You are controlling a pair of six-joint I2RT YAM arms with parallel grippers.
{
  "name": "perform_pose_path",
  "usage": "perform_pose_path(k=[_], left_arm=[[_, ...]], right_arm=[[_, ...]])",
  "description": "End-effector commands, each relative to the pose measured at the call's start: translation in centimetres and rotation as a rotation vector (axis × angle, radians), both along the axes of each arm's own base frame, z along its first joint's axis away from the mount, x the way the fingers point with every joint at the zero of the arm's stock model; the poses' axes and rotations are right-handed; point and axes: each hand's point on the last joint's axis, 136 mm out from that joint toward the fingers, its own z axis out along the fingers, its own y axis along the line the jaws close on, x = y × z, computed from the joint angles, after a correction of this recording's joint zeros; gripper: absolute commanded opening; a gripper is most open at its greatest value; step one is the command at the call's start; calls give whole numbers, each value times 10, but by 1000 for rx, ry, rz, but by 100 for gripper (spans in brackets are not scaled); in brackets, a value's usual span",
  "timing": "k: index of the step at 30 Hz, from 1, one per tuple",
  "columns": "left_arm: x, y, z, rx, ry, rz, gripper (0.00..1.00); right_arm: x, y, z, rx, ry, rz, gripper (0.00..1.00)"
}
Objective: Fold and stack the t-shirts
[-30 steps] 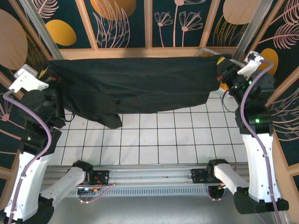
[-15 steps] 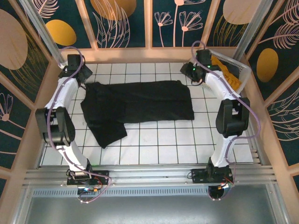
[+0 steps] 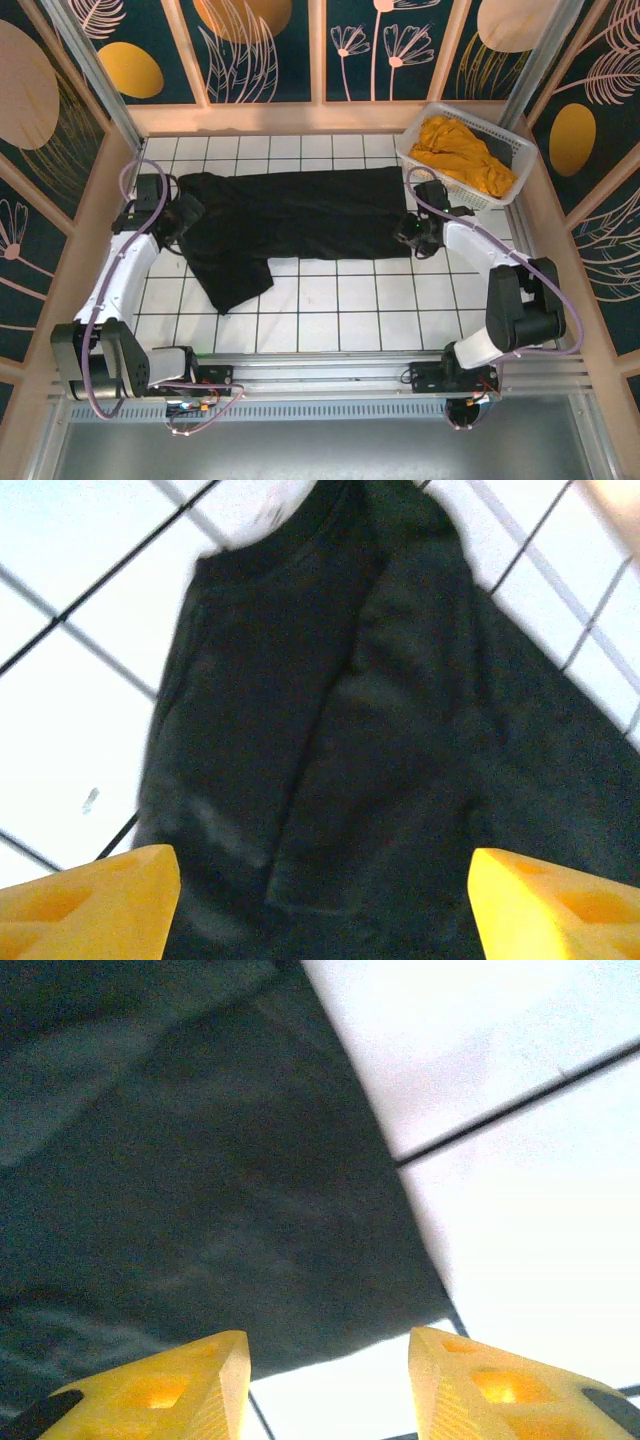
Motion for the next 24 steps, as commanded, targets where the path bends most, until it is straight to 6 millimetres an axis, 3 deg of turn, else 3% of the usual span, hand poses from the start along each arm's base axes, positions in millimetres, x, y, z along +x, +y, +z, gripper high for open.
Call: perform_pose_path(k=[1,7,13,15,16,18,24], left_arm=[[-18,-2,-23,-39,64,35,74],[-17,-1,-25,-35,72,43,73],[-21,4,-21,-10,69,62,72],[-22,7,-19,2,66,67,72],[-23,8,-18,12,66,72,72],[-23,13,-15,40,69,79,72],[-29,27,-15,142,117,79,72]], right_arm=[[0,-12,-17,-72,32,-12,46],[14,-10,-40,-112,89,24,45],[10,-6,-58,-108,169,18,42],[8,-5,-64,-102,184,15,32],[9,-4,-65,-99,185,11,20],[13,-7,-62,-108,167,-6,1],[28,-53,-26,-223,69,-113,0]])
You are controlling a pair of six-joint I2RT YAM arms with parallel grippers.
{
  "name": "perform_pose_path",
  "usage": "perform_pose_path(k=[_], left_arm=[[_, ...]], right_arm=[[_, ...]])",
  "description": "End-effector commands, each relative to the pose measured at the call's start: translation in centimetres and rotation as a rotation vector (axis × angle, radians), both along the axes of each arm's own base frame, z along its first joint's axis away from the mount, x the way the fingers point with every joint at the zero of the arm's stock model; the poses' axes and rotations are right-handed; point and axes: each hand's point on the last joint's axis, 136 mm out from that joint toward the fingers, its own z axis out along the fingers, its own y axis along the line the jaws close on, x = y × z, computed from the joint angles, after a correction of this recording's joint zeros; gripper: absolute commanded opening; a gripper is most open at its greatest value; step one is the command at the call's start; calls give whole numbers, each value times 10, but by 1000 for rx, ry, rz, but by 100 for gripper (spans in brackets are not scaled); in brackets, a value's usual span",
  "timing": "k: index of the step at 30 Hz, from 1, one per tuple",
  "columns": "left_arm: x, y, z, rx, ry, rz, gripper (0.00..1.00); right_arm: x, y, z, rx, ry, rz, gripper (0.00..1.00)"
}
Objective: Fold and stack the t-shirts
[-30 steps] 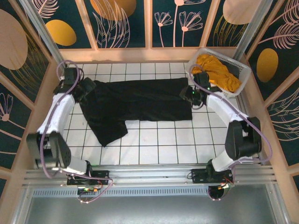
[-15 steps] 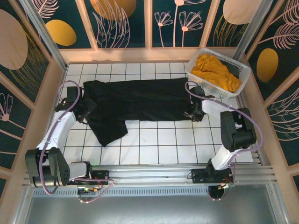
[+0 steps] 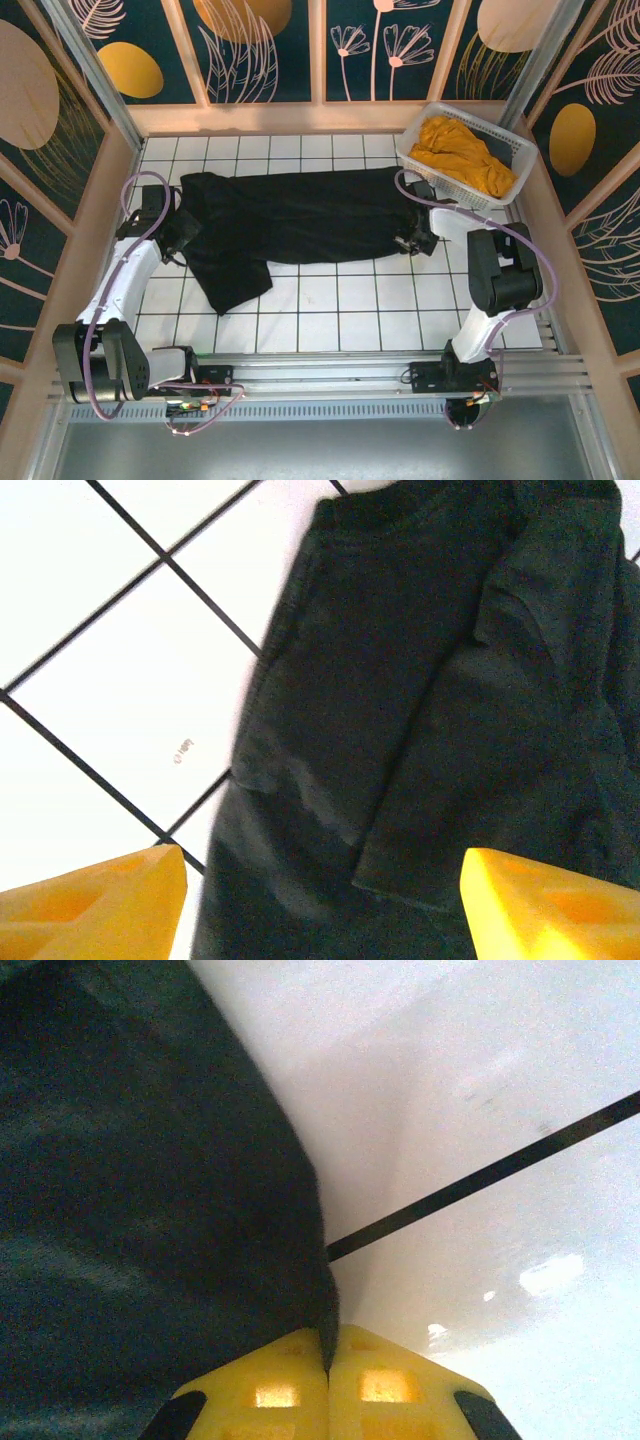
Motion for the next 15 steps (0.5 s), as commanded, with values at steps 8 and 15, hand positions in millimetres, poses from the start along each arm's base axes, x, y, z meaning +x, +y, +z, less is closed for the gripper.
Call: perform_pose_path(k=[8,15], left_arm=[[-15,-1,-41,23,118,-65,58],[-21,-27,-84,-120,189,-119,41]], right_arm=[[17,-48,25,-74,-45,-10,0],[21,-41,22,-34,-37,-11,0]])
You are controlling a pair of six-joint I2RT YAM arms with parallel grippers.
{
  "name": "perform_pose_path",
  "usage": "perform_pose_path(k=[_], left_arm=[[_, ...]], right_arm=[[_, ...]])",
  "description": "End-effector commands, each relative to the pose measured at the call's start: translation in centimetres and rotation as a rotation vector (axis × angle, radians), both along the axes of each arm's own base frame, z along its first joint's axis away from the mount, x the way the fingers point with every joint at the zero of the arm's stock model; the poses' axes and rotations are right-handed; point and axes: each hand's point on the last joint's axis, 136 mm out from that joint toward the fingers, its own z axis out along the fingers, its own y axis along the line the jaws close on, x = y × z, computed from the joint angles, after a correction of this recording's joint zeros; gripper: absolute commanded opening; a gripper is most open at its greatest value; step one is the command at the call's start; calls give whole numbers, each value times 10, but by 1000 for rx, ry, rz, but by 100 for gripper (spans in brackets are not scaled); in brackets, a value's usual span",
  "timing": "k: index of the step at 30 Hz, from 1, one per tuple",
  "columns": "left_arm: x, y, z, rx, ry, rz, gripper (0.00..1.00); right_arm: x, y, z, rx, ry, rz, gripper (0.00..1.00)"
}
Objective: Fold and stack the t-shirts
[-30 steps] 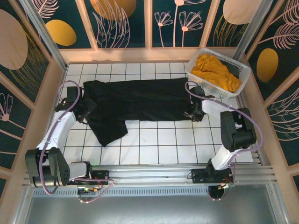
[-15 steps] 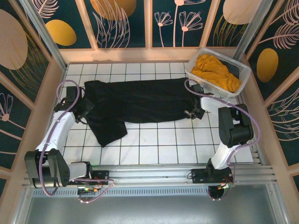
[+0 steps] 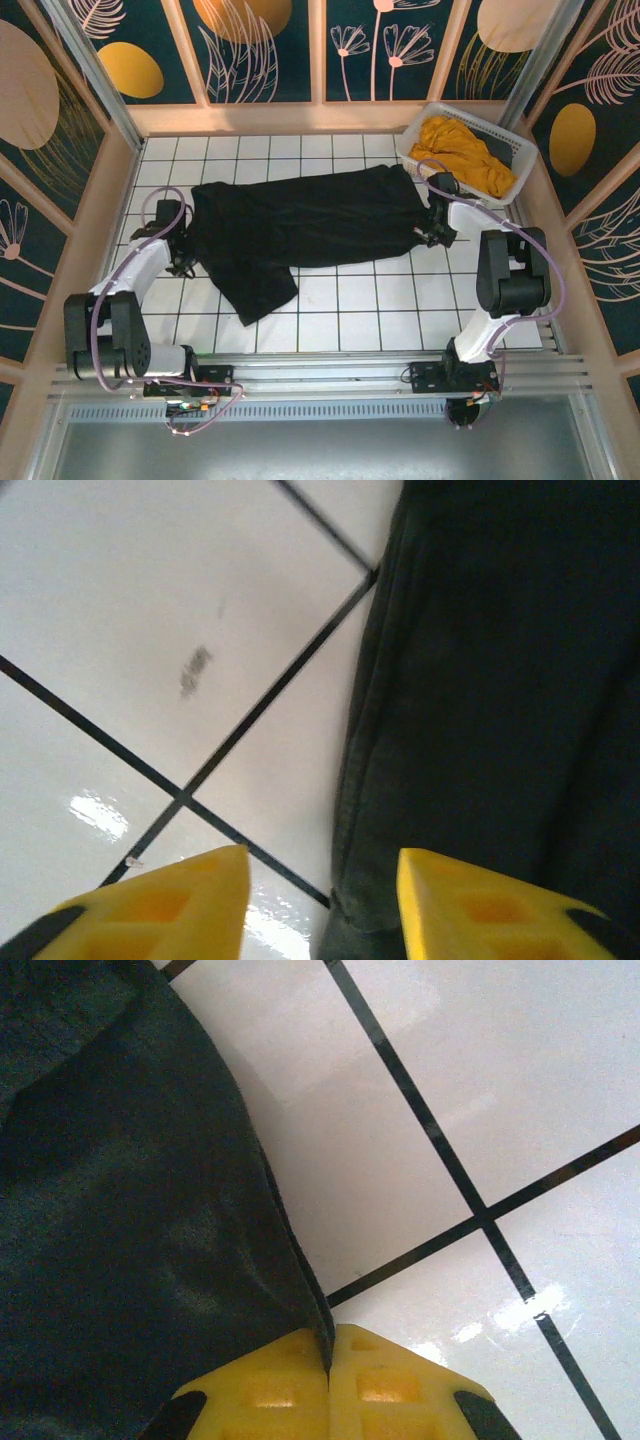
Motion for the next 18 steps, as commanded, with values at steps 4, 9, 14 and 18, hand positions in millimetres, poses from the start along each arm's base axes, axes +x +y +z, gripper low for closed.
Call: perform_pose_path(k=[4,9,14,18], left_arm=[[1,-16,-16,-90,2,-24,41],[-3,-25,-34,-149,30,-25,42],[-2,-32,-51,-188,51,-42,42],[10,-33,-52,-194,32,-42,22]], right_arm=[[5,6,3,6,14,36,0],[6,8,3,17,17,36,0],[7,15,3,26,13,45,0],[6,24,2,37,10,62,0]])
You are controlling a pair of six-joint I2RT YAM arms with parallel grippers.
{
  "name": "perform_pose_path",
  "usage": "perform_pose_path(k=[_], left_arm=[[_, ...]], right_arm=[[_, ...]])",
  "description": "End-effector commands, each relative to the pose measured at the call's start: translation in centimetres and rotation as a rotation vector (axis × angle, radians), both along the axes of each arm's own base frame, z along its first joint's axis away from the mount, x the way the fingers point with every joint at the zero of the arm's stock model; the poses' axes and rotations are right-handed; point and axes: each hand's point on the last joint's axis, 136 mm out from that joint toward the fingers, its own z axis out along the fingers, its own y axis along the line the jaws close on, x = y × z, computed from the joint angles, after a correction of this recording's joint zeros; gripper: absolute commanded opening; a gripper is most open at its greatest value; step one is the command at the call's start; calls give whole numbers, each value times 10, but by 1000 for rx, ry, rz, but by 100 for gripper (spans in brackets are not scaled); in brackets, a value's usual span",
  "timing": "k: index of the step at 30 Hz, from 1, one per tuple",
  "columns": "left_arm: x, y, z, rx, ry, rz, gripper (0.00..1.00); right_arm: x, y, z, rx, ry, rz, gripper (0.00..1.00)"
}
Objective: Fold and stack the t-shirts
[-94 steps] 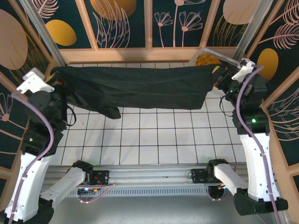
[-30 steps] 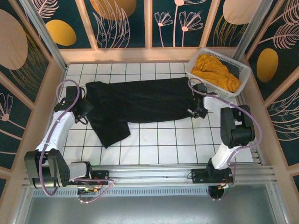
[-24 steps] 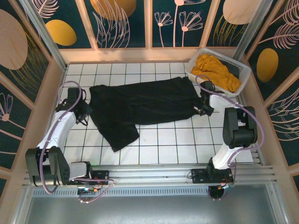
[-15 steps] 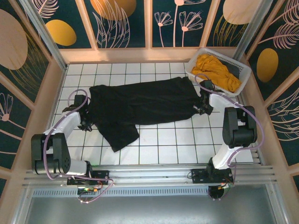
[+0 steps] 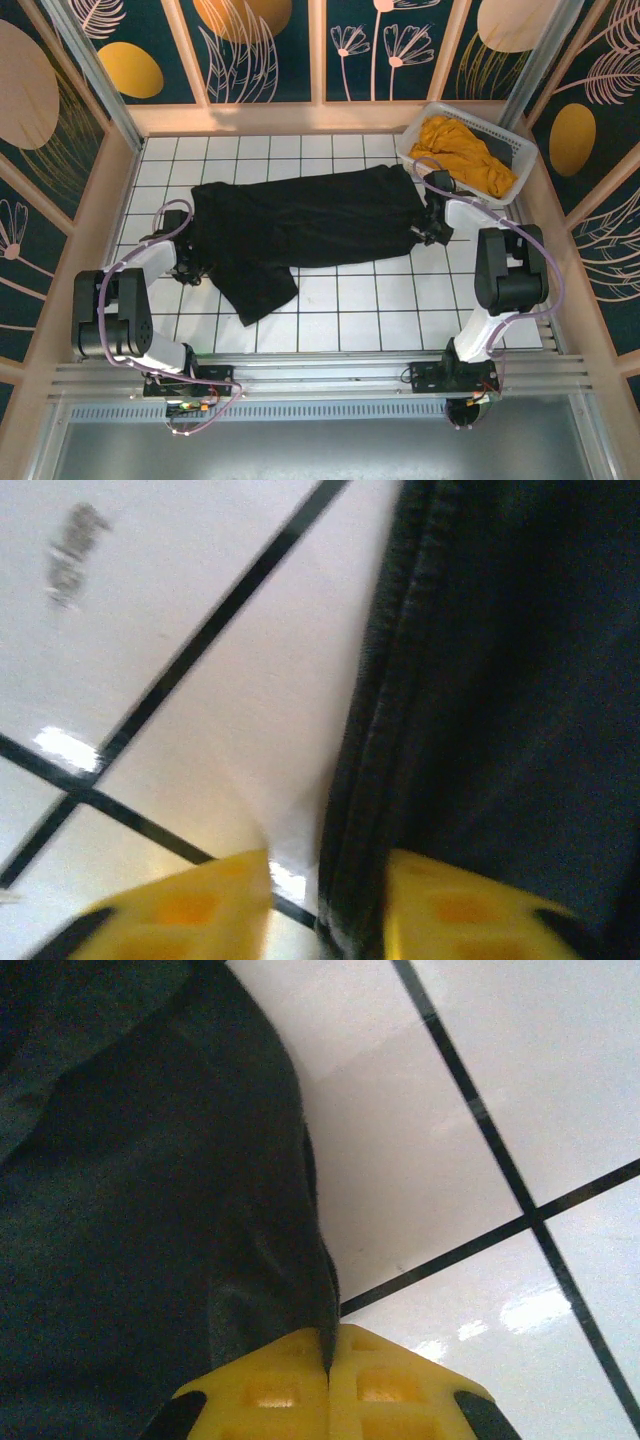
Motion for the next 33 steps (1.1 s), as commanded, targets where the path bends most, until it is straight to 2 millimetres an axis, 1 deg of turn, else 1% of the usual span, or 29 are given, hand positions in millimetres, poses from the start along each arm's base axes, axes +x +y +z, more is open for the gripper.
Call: perform_pose_path(k=[1,2,3,4,5,6,8,9,10,11,13,14,15,16,17,18,19,20,21,23,24,26,27,30,32,33], left_arm=[[23,-14,-2,-66,-62,-24,15],[27,-13,2,-66,-77,-19,9],[34,-13,10,-63,-99,-13,3],[40,-11,19,-59,-121,-6,0],[46,-10,28,-53,-142,1,0],[55,-8,43,-48,-178,11,0],[74,-3,79,-33,-261,46,0],[83,-1,99,-30,-306,69,0],[100,2,134,-27,-387,88,0],[111,5,159,-24,-442,106,0],[133,11,221,-15,-567,149,0],[140,14,248,-10,-622,167,0],[148,18,279,-6,-684,194,0],[152,23,304,1,-737,221,0],[154,27,334,6,-799,251,0],[154,32,360,12,-856,283,0],[151,38,383,22,-907,314,0],[145,42,410,26,-967,347,0],[137,47,430,35,-1017,379,0],[119,56,460,53,-1091,431,0],[108,59,471,63,-1120,454,0],[88,65,487,81,-1165,486,0],[77,67,493,96,-1179,499,0],[50,74,505,137,-1207,525,0],[33,78,514,166,-1228,540,0],[24,80,520,180,-1244,554,0]], right_arm=[[3,14,3,25,-2,25,0],[4,17,4,26,-9,35,0],[6,25,6,53,-19,54,0],[9,33,13,75,-41,73,0],[13,39,19,94,-60,87,0],[18,48,30,120,-87,106,0],[35,64,60,168,-160,140,0],[47,71,80,196,-203,155,0],[59,79,103,223,-250,170,0],[72,83,126,240,-300,180,0],[101,90,184,265,-425,196,0],[113,92,210,278,-483,201,0],[124,92,239,296,-549,198,0],[133,92,260,314,-599,192,0],[141,90,290,339,-668,183,0],[145,87,315,369,-732,169,0],[147,84,336,388,-789,158,0],[146,81,360,405,-857,148,0],[141,78,382,417,-921,144,0],[129,75,413,434,-1014,145,0],[121,73,424,440,-1047,144,0],[105,69,437,446,-1084,143,0],[97,67,440,447,-1092,145,0],[76,61,436,444,-1073,144,0],[59,57,438,435,-1091,146,0],[47,54,442,431,-1115,144,0]])
